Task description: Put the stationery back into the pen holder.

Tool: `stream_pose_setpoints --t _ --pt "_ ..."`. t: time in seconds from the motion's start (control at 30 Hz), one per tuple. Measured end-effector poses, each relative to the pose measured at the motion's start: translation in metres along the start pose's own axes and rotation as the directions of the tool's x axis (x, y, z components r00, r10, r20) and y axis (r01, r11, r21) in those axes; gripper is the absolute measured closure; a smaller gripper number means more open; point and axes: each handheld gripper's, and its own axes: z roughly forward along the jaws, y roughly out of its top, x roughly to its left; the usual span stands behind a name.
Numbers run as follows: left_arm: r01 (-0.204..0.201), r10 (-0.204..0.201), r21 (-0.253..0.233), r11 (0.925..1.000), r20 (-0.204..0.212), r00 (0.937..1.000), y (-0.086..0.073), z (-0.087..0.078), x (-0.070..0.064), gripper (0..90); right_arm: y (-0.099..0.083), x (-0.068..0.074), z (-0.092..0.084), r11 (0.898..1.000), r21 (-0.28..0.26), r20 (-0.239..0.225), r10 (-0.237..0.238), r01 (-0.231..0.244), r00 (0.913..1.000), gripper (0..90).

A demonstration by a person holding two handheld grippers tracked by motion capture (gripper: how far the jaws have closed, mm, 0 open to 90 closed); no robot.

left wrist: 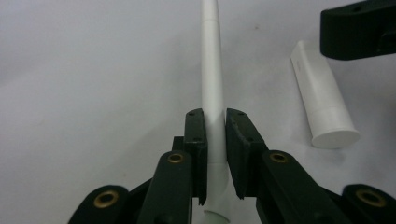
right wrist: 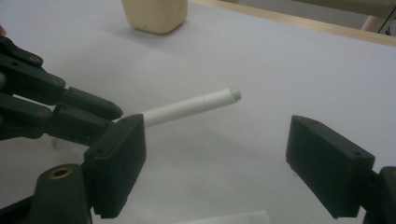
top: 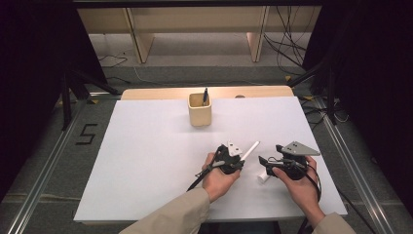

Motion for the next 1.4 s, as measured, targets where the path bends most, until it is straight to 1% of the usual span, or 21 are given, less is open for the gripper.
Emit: stream_pose_setpoints --t 0.03,0.1,0.17,0.27,0.37,0.43,0.5,0.67,0.73,0.87,1.03,1.27,1.4 --pt "0.002 -0.002 -0.013 0.9999 0.004 1.0 0.0 -0.002 0.002 78.8 0.002 0.001 0.001 1.0 -0.005 -0.003 0.005 -0.005 1.0 20.4" --pt "0.003 -0.004 -0.041 0.9992 -0.004 1.0 -0.001 -0.01 0.006 78.8 0.005 0.004 0.004 1.0 -0.017 -0.022 0.016 -0.016 0.9996 20.0" --pt "0.021 -0.022 -0.07 0.9973 -0.007 0.9997 -0.003 -0.018 0.012 78.9 0.01 0.008 0.007 0.999 -0.028 -0.031 0.031 -0.031 0.999 20.0" --pt "0.03 -0.032 -0.098 0.9947 -0.013 0.9994 -0.006 -0.029 0.021 78.8 0.016 0.015 0.014 0.998 -0.037 -0.06 0.049 -0.052 0.997 20.0" --pt "0.033 -0.036 -0.105 0.9939 -0.024 0.9991 -0.011 -0.039 0.028 78.8 0.023 0.024 0.023 0.997 -0.041 -0.09 0.058 -0.062 0.9942 20.0" --pt "0.04 -0.044 -0.114 0.9927 -0.032 0.9985 -0.014 -0.045 0.034 78.8 0.029 0.032 0.028 0.997 -0.041 -0.102 0.054 -0.059 0.9933 20.0" --pt "0.046 -0.051 -0.123 0.9914 -0.041 0.9979 -0.017 -0.051 0.039 78.8 0.033 0.038 0.035 0.998 -0.047 -0.113 0.04 -0.046 0.9927 20.0" --pt "0.038 -0.046 -0.131 0.9907 -0.058 0.9972 -0.027 -0.062 0.048 78.8 0.042 0.054 0.048 0.999 -0.042 -0.147 0.026 -0.032 0.9889 20.0" --pt "0.041 -0.05 -0.131 0.9906 -0.064 0.9967 -0.031 -0.067 0.052 78.8 0.044 0.058 0.051 0.999 -0.045 -0.154 0.02 -0.027 0.9879 20.0" --pt "0.049 -0.06 -0.142 0.9886 -0.075 0.9954 -0.037 -0.075 0.058 78.8 0.047 0.065 0.056 0.998 -0.046 -0.175 0.028 -0.037 0.9842 20.1" --pt "0.042 -0.054 -0.152 0.9875 -0.079 0.9954 -0.044 -0.08 0.058 78.8 0.048 0.073 0.061 0.999 -0.032 -0.196 0.034 -0.041 0.98 20.2" --pt "0.032 -0.042 -0.15 0.9882 -0.063 0.9972 -0.047 -0.075 0.049 78.8 0.048 0.078 0.069 0.998 -0.026 -0.219 0.054 -0.062 0.9743 20.5" --pt "0.026 -0.035 -0.152 0.9881 -0.057 0.9978 -0.046 -0.075 0.046 78.8 0.047 0.079 0.073 0.997 -0.01 -0.231 0.077 -0.082 0.9698 20.5"
